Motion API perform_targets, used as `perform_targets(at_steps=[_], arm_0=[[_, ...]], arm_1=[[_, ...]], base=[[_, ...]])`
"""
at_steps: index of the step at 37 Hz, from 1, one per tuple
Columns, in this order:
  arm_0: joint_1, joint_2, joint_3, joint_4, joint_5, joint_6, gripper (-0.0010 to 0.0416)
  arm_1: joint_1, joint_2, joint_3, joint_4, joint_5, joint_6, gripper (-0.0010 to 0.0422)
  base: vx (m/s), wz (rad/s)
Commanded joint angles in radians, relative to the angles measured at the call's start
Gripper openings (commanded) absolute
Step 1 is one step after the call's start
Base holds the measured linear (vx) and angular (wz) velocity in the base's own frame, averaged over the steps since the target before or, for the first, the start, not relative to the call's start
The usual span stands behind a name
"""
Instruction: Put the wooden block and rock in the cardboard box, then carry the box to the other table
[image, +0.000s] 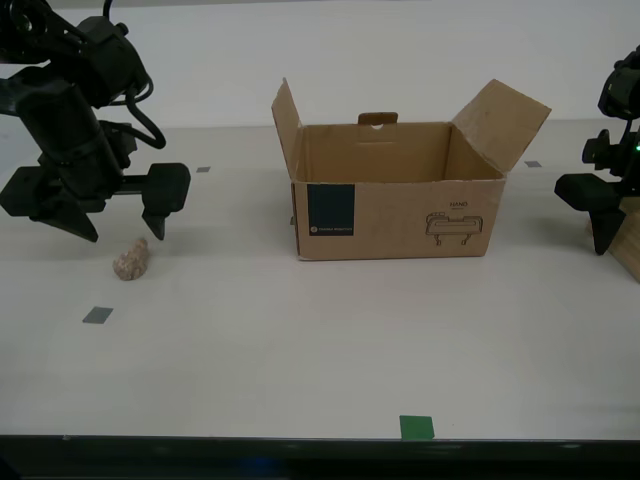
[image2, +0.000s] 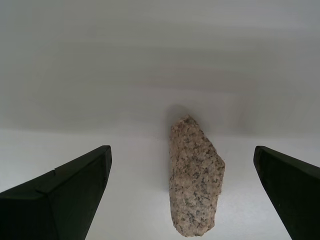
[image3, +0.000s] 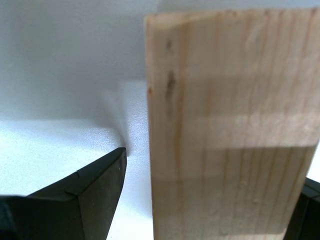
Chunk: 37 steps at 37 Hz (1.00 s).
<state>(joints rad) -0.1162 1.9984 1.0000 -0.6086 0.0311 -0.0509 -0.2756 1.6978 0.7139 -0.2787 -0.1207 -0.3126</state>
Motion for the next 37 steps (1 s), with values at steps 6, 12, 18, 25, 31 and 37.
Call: perform_targets(at_steps=[6, 12, 18, 25, 31, 37], arm_0=[[0.000, 0.000, 0.000, 0.001, 0.003, 0.001, 0.0315], [0.000, 0.000, 0.000, 0.001, 0.003, 0.001, 0.0304], [0.000, 0.000, 0.000, 0.005, 0.003, 0.001, 0.0294], [0.000, 0.000, 0.000, 0.008, 0.003, 0.001, 0.0287], [0.000, 0.000, 0.000, 0.009, 0.003, 0.001, 0.0296], [0.000, 0.000, 0.000, 0.009, 0.003, 0.001, 0.0314]], arm_1=[[-0.003, 0.000, -0.037, 0.087, -0.002, 0.006, 0.0389], [-0.005, 0.000, -0.063, 0.134, -0.002, 0.006, 0.0389], [-0.005, 0.000, -0.095, 0.181, -0.002, 0.008, 0.0389], [-0.006, 0.000, -0.093, 0.179, -0.002, 0.009, 0.0389], [-0.006, 0.000, -0.094, 0.175, -0.002, 0.009, 0.0389], [-0.007, 0.000, -0.094, 0.173, -0.002, 0.010, 0.0389]], base=[[0.000, 0.000], [0.000, 0.000], [0.000, 0.000], [0.000, 0.000], [0.000, 0.000], [0.000, 0.000]])
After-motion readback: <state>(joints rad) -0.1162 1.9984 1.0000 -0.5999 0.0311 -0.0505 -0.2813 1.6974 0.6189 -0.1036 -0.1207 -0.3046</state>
